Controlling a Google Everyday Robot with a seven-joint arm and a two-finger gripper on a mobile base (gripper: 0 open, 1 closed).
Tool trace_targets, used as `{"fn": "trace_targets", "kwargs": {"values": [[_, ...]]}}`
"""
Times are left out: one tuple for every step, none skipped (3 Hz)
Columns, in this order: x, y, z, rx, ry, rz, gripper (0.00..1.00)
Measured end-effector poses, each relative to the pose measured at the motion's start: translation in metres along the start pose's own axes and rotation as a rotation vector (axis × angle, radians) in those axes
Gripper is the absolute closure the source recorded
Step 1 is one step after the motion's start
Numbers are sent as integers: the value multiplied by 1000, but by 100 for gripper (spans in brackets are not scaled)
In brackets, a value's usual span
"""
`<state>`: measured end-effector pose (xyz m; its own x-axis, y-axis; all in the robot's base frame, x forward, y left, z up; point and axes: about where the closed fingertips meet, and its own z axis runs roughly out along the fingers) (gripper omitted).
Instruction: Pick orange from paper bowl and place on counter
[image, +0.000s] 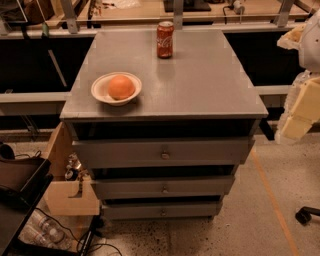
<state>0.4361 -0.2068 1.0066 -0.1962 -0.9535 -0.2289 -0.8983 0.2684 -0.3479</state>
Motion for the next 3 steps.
{"fn": "trace_targets", "kwargs": {"values": [[0,0,0,0,0,0,0],[-24,-10,9,8,-79,3,0],[-59,-30,27,2,-193,9,0]]}}
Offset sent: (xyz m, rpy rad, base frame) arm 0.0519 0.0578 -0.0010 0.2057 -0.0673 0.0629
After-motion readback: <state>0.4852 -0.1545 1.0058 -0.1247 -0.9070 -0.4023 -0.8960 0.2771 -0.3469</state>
